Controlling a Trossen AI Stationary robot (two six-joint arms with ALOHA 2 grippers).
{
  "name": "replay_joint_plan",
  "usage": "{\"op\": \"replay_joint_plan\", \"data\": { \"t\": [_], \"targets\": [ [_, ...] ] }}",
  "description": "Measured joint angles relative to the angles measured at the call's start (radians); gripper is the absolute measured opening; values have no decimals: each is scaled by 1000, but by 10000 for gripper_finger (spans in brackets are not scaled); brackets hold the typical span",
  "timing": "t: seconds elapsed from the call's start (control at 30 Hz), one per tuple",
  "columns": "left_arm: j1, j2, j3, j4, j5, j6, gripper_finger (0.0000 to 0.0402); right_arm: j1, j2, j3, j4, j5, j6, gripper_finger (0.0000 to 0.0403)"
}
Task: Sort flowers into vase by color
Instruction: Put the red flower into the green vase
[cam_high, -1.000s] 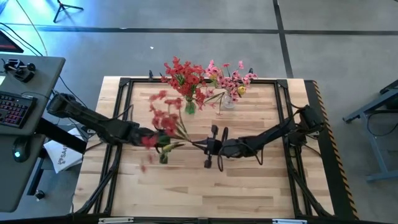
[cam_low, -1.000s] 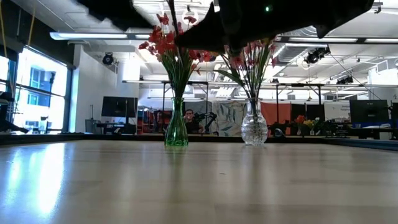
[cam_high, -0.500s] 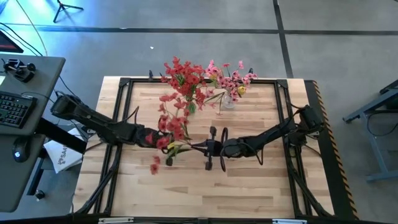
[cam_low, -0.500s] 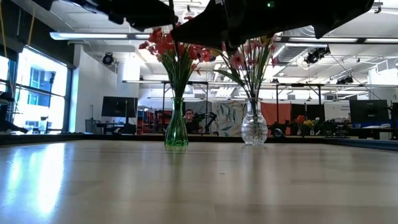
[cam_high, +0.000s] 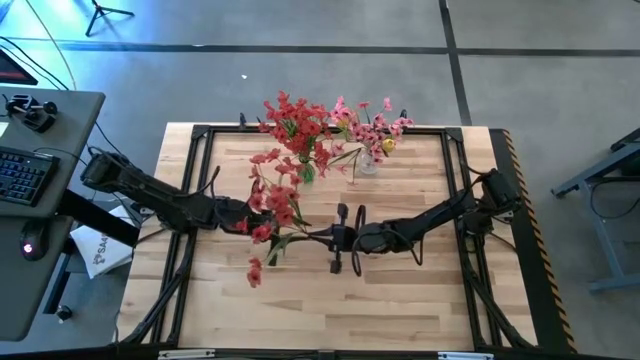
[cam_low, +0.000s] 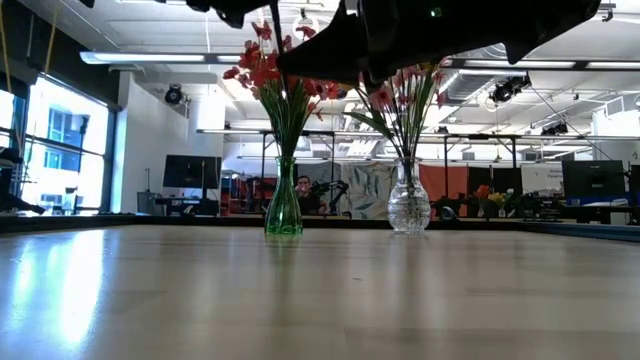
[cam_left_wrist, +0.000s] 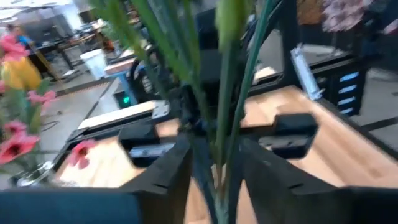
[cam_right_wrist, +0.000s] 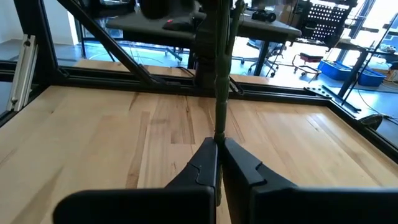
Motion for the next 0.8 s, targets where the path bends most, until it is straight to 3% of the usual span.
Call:
{"op": "replay_joint_plan", "data": {
  "t": [0.1,0.2,0.4,0.57,0.8],
  "targets": [
    [11,0,6,-9,49,0,73,0,0,0,-13,0,6,1],
    [6,0,21,-49,15,36,17,0,0,0,-31,4,27,3],
    [36,-13,76,-324,-266,-113,4,-39,-1,0,-209,9,132,54],
    [109,-50,42,-424,-428,-195,1,-79,70,0,-290,11,191,116],
    [216,-140,-120,-121,-435,-99,1,-83,210,-1,-241,17,244,152]
  ]
}}
